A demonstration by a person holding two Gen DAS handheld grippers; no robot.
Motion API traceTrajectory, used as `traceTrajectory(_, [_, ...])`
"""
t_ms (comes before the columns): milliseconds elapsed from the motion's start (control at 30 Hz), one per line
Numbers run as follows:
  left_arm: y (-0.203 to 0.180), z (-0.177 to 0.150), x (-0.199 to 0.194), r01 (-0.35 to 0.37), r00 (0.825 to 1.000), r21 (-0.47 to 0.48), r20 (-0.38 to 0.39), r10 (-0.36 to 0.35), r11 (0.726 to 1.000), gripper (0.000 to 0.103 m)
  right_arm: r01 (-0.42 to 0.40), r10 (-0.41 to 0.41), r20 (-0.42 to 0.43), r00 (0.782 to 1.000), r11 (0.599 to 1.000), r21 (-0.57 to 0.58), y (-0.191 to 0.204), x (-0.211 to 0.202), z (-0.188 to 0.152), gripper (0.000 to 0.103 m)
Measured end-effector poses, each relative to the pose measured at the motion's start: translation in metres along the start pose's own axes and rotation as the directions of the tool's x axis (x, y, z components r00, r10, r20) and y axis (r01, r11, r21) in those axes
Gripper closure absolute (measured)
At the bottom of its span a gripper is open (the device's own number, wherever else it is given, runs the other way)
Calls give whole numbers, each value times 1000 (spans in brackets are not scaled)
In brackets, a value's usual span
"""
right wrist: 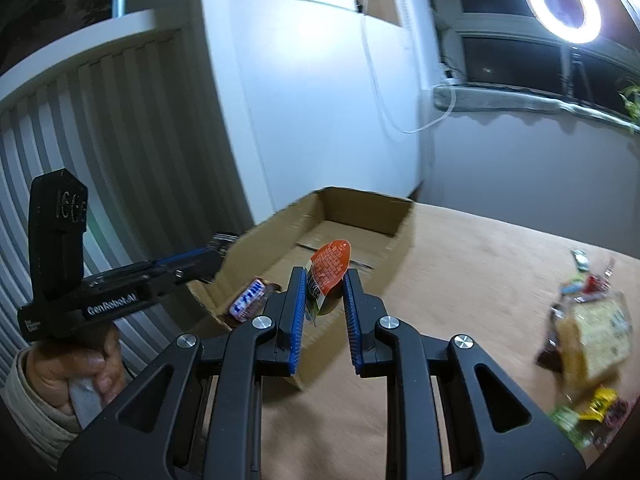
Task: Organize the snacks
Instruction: 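Carry the black packet with the left gripper while the right gripper carries the red candy to the box, then open both grippers to drop the candies into the box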
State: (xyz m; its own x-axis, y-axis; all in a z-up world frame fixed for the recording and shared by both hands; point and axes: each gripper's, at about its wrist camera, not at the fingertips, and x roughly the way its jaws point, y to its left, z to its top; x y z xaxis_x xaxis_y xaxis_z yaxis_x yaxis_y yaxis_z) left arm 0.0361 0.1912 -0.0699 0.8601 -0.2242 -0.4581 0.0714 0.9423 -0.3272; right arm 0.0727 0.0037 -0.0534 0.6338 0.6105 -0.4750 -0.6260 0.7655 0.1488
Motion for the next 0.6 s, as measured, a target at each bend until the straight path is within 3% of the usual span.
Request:
traceTrajectory(367, [6,5,12,-5,1000,-4,-3,5,1000,82,-57,57,-13,998,998,-25,14,41,12,84])
traceTrajectory(467, [9,4,17,-22,1000,-7,-18,22,1000,82,-60,59,-35,998,998,-24,10,54,12,79])
traceTrajectory(533, [9,2,21,-55,998,-3,-38,55,998,73,-42,41,-46,998,999,-26,7,58,10,54])
traceTrajectory(600, [12,-1,19,-73,997,-14,-40,73,997,38,-31,30,-21,999,1000,-4,1,50,6,44])
